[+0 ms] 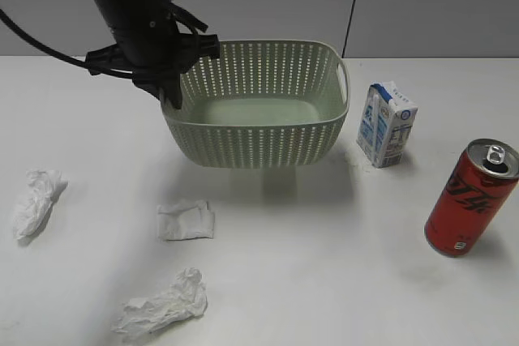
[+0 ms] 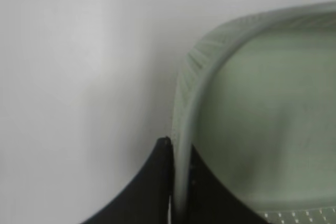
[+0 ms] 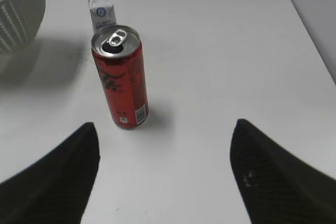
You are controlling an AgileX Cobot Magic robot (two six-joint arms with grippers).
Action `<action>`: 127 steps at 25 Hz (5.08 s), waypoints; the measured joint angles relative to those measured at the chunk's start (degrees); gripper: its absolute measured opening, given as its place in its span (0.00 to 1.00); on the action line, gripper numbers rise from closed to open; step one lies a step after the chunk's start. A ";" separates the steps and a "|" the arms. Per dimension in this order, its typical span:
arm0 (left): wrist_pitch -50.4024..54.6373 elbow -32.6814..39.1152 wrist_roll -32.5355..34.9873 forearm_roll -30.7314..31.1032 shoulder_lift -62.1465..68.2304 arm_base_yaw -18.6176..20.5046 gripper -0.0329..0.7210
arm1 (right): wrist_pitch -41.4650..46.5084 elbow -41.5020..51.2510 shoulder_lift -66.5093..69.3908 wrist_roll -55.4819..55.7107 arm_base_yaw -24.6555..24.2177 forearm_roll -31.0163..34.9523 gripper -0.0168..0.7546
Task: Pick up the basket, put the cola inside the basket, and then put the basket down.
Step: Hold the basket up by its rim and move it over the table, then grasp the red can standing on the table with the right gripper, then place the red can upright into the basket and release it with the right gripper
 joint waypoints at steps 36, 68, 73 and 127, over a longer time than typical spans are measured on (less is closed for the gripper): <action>-14.91 25.51 3.57 -6.88 -10.70 -4.82 0.04 | 2.01 -35.65 79.72 4.55 10.40 1.62 0.86; -15.17 25.51 3.57 -5.60 -10.70 -4.82 0.04 | 4.20 -34.68 90.31 7.43 10.40 1.02 0.68; -15.17 25.51 3.57 -5.47 -10.70 -4.82 0.04 | 12.02 -43.53 90.31 3.37 10.40 1.02 0.68; -17.23 25.64 3.62 -3.83 -10.70 -4.82 0.04 | 15.80 -84.15 107.12 1.17 34.92 -1.25 0.84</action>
